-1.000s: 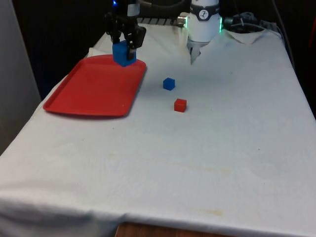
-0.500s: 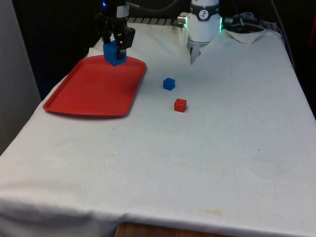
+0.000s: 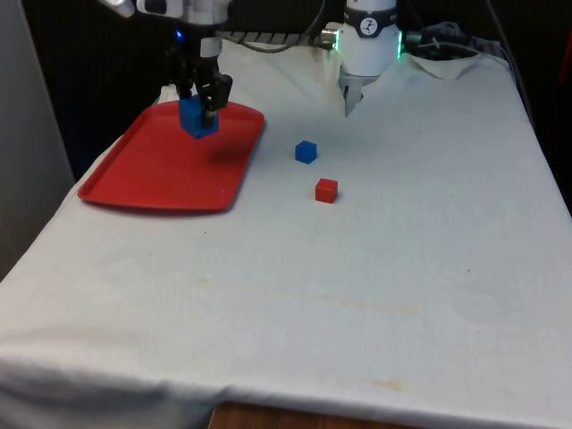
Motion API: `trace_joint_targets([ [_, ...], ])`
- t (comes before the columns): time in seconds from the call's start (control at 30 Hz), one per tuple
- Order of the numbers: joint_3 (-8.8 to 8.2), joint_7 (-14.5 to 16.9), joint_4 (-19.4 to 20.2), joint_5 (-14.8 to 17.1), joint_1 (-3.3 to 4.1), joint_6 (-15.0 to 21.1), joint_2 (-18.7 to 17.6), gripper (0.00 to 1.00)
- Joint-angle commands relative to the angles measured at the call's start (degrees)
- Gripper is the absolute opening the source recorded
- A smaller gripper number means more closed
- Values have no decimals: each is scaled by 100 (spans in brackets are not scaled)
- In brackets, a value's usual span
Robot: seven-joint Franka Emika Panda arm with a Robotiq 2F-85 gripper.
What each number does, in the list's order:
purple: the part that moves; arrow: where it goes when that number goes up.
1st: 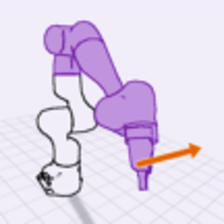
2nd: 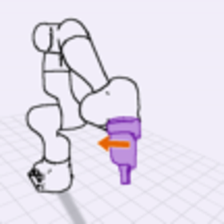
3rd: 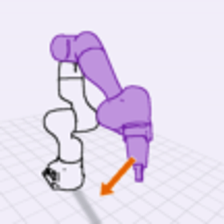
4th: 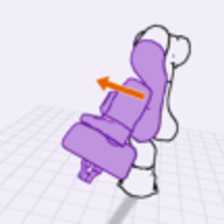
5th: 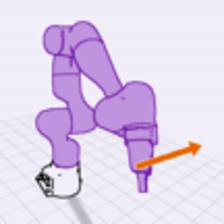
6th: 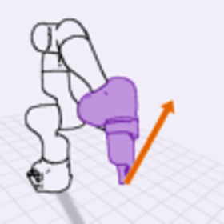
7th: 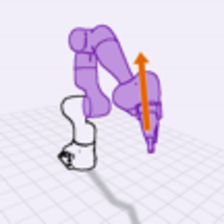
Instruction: Pick up the largest block and place it onto the tray.
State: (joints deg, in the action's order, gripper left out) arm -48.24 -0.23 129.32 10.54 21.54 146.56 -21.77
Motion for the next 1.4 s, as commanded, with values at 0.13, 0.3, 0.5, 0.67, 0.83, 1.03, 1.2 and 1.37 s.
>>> trace_joint_targets([
  [0.13,80,602,-6,705,-172,275,-321,3],
  [0.3,74,1049,-74,1272,-212,355,-567,3],
  [0.5,40,1564,-160,1925,-235,309,-676,3],
  [0.67,52,1931,-189,2355,-298,298,-710,3],
  [0.83,69,2349,-201,2825,-384,304,-814,3],
  [1.03,63,2962,-229,3570,-424,304,-1112,3],
  [1.2,40,3272,-269,3965,-430,275,-1283,3],
  [1.37,-6,3547,-321,4349,-401,201,-1478,3],
])
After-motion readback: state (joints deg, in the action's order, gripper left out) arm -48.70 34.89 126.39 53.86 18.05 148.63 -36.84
